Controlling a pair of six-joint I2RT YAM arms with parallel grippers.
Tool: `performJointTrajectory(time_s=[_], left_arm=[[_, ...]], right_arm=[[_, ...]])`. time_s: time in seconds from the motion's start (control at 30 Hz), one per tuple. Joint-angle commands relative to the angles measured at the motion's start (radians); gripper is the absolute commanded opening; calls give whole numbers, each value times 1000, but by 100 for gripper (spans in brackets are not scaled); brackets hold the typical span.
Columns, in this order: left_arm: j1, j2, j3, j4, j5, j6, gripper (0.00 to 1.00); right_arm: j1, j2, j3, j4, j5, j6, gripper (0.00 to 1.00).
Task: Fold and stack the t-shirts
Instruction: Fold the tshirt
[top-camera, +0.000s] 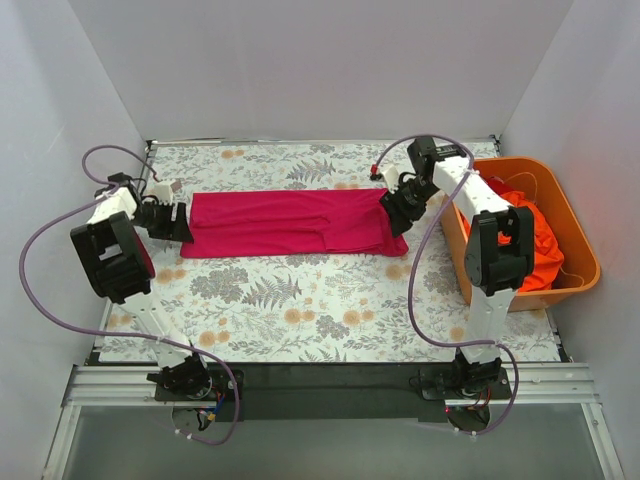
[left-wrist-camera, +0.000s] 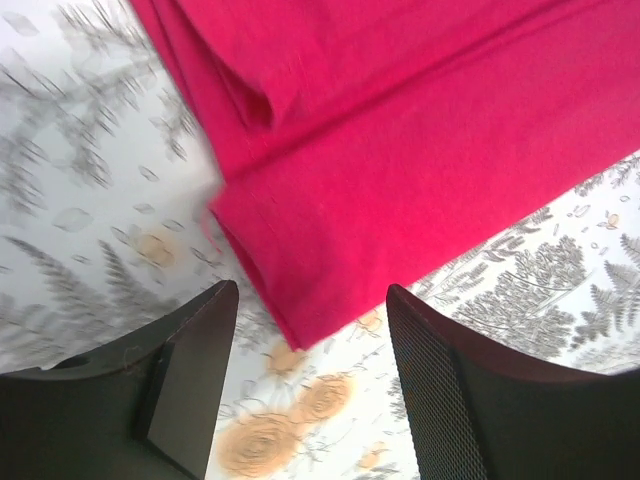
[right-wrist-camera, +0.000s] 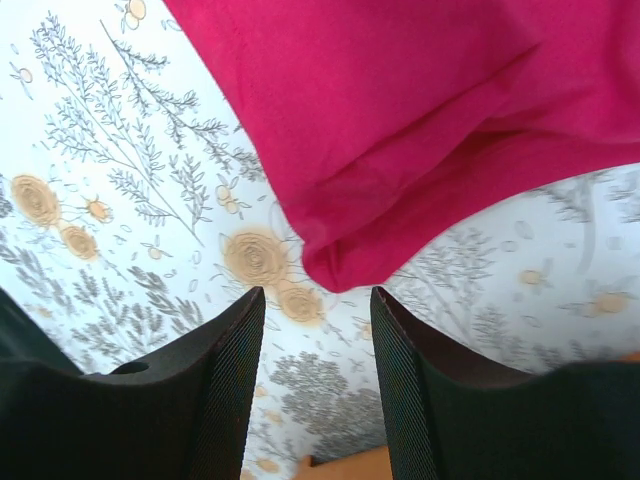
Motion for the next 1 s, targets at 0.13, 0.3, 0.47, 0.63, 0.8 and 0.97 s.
performJointTrajectory(time_s=[0.13,0.3,0.47,0.63,0.8,0.97], left_arm=[[-3,-83,-129,77,-42,-157,65],[-5,-101,-187,137,-61,-195,67],[-8,-115,-218,166,-107,-206,66],[-6,-119,-242,153,-152,-186,57],[-8,-120,-245,130,-160,-180,46],[-8,-95,-215,96,-170,-181,10]], right_arm=[[-15,32,-92,81,-33,72,54],[-15,71,-118,109,-30,84,53],[-14,86,-148,146,-18,87,50],[-15,80,-171,151,-12,84,41],[-15,79,-183,154,1,74,32],[-17,69,-175,148,19,72,6]])
